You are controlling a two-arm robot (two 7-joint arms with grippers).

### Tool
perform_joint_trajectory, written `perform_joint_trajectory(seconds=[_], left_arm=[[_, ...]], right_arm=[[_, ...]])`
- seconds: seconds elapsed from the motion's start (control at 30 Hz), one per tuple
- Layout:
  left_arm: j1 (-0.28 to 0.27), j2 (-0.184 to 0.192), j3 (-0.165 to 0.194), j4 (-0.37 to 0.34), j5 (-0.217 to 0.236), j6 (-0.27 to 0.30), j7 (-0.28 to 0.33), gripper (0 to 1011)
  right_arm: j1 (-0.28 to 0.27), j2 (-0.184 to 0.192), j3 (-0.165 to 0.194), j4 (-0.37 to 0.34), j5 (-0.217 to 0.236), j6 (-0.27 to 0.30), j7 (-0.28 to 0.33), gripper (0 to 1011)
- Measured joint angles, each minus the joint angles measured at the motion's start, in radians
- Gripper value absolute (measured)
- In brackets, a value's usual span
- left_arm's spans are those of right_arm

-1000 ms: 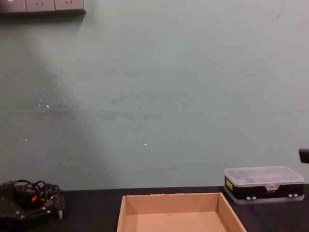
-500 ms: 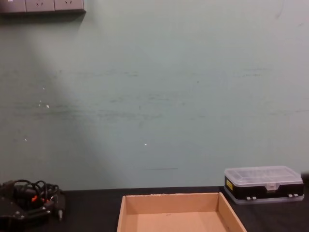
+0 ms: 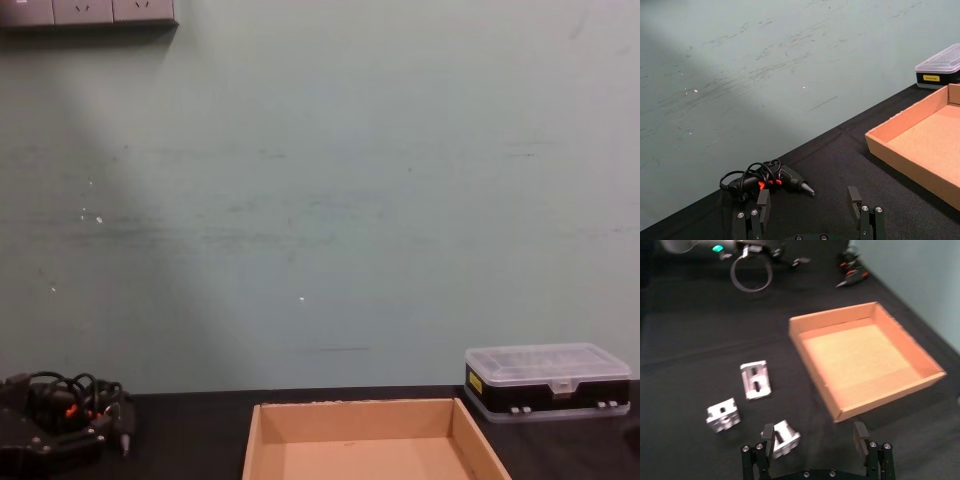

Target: Use one hand to pick up the angle iron from the table and place it into the box.

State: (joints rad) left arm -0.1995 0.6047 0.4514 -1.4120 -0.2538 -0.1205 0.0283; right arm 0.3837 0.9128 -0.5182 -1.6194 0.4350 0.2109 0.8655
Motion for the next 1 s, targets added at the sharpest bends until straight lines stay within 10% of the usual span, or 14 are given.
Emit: perform_joint_trajectory(seconds=[0.43, 1.0], left_arm=[[0.000, 0.000, 0.000, 0.000, 0.000, 0.000, 0.000, 1000], [0.000, 0.000, 0.000, 0.000, 0.000, 0.000, 0.000, 1000]], right_arm=[[0.112, -0.006, -0.127, 0.051, -0.067, 0.006, 0.134, 1003], [0.186, -0.064, -0.228, 0.117, -0.122, -0.013, 0.156, 1003]])
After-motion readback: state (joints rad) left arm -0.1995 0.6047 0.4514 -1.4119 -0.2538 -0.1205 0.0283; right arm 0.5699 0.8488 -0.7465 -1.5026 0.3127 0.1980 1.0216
